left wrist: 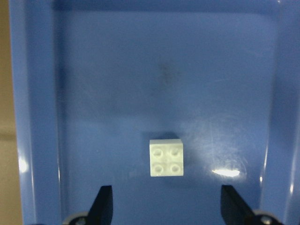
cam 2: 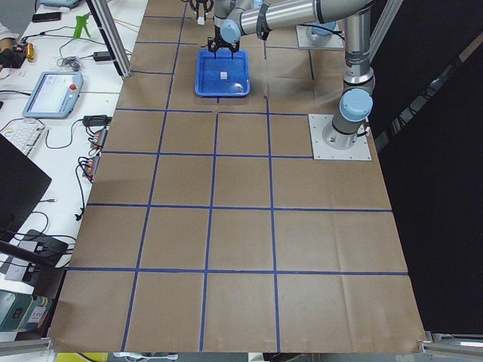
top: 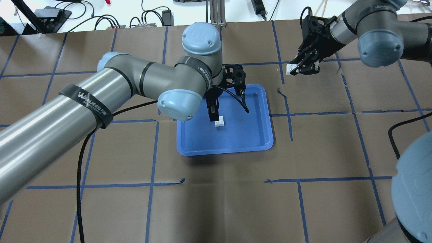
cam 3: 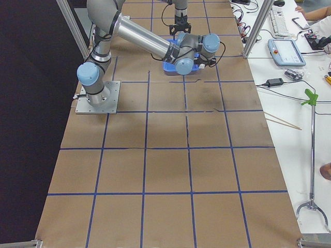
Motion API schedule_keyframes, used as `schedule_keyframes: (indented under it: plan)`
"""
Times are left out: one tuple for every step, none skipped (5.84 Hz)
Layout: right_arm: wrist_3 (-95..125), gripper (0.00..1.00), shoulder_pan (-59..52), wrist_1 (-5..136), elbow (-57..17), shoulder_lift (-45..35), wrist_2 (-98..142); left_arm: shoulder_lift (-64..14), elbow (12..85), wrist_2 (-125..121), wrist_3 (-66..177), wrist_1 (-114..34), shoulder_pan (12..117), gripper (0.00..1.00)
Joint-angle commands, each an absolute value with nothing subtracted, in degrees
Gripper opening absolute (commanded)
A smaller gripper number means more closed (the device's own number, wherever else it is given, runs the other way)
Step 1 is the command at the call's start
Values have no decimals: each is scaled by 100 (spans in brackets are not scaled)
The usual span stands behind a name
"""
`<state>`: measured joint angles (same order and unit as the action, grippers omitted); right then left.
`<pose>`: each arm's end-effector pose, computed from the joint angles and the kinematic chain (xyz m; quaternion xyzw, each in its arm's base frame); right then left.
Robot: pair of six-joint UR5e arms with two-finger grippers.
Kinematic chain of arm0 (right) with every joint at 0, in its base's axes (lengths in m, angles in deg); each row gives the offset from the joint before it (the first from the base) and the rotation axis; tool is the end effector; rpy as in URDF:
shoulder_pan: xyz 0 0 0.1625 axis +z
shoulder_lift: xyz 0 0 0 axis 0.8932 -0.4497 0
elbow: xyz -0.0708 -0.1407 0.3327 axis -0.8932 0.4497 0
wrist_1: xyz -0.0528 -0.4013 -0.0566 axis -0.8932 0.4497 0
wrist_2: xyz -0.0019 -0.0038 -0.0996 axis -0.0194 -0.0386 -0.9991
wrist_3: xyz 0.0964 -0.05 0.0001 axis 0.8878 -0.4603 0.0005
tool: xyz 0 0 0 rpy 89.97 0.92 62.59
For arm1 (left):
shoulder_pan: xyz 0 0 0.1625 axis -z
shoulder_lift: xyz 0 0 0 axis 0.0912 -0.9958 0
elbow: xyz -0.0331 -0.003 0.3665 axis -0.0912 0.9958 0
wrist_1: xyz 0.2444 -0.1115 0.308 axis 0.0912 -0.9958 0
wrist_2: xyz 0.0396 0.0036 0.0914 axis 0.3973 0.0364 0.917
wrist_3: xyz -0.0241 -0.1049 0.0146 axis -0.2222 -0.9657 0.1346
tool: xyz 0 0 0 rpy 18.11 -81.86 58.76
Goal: Assemble white blocks and place on blue tray
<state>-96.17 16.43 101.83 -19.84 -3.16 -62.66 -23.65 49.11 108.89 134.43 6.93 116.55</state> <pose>0.0770 -0.6079 0.2395 -0.6474 0.7224 -0.1797 0.1634 -0.3367 -0.4920 0.2726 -0.6786 -0.7344 0.0080 0.0046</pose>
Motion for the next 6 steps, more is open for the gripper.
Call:
schedule_keyframes:
  plan:
    - [-9063,28,2273,10570,-2253,-406,-6273,-1237,4401,10867,13409,-1377,11407,83]
    - [-8589,28,2590,11113,-2480,-406,-6291,-630,4451,10606,13347,-1893,11126,84]
    - [-8254,28,2872,11850,-2848,-380,-6308,-293,4443,10586,12999,-2264,10897,91]
    - [-8103,29,3109,12553,-3234,-345,-6291,-107,4417,10611,12473,-2546,10694,94]
    - [-8118,29,3181,13021,-3482,-223,-6291,-70,4425,10612,11372,-2523,10344,97]
    - [-8145,29,3260,13209,-3502,-4,-6291,-87,4538,10620,10586,-2497,9967,99]
